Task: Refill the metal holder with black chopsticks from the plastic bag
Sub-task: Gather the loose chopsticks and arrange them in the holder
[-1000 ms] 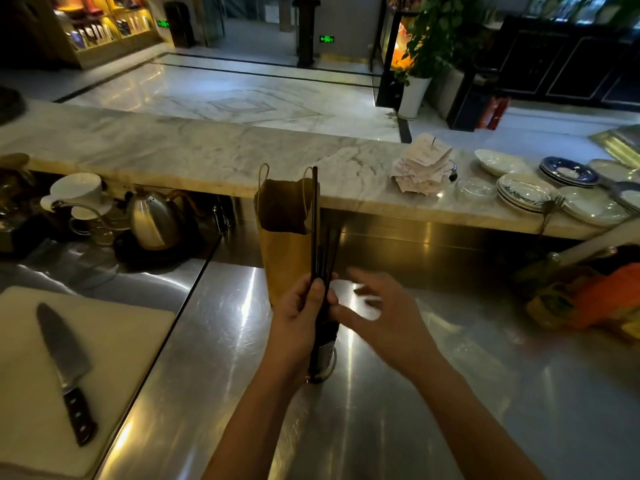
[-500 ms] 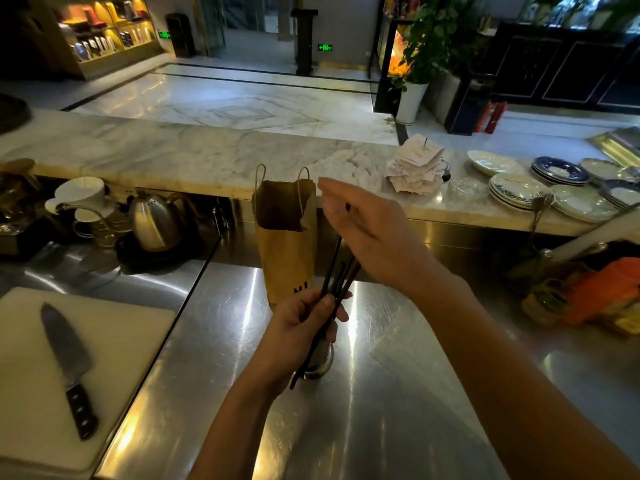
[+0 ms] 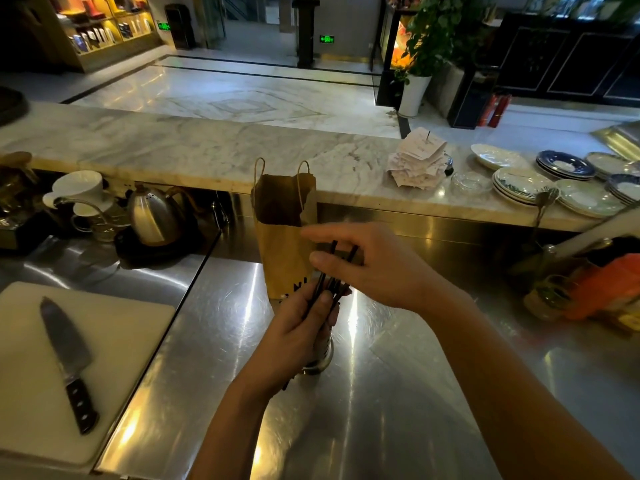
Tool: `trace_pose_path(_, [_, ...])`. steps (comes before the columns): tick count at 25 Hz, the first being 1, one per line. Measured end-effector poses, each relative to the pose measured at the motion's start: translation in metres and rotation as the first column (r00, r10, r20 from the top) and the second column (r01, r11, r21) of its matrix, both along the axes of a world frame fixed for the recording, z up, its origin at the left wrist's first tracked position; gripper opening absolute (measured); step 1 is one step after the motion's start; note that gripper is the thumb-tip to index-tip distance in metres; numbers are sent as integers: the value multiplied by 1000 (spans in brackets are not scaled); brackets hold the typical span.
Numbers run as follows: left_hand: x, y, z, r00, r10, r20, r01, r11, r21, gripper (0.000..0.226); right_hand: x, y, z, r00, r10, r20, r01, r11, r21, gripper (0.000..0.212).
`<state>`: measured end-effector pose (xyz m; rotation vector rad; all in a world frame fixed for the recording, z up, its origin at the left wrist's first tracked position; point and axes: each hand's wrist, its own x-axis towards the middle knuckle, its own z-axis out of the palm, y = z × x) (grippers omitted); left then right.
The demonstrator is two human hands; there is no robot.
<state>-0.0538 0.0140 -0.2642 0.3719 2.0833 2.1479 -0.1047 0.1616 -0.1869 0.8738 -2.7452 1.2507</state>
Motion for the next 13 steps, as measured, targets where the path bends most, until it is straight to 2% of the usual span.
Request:
trace_pose_path(2, [-3, -1, 2, 1000, 27, 2, -27, 999, 26, 35, 0, 4, -3, 990, -81, 114, 115, 935, -335, 44])
trace_pose_path(3, [-4, -2, 3, 999, 35, -4, -35, 998, 47, 32, 2, 5, -5, 979, -103, 177, 172, 882, -439, 41])
trace_pose_path(4, [-5, -2, 3, 999, 32, -10, -32, 997, 70, 29, 4, 6, -8, 970, -110, 218, 203, 859, -471, 36])
trace_pose_path(7, [-7, -2, 4, 1000, 4, -30, -1, 997, 82, 26, 10, 3, -19, 961, -94, 259, 207, 868, -452, 18])
trace_pose_path(11, [-7, 2, 8, 998, -52, -17, 53, 998, 30, 28, 16, 0, -17, 963, -118, 243, 236, 804, -545, 16])
trace_pose_path(13, [-6, 3, 8, 994, -108, -21, 108, 994, 26, 30, 17, 0, -15, 967, -131, 217, 232, 805, -546, 13])
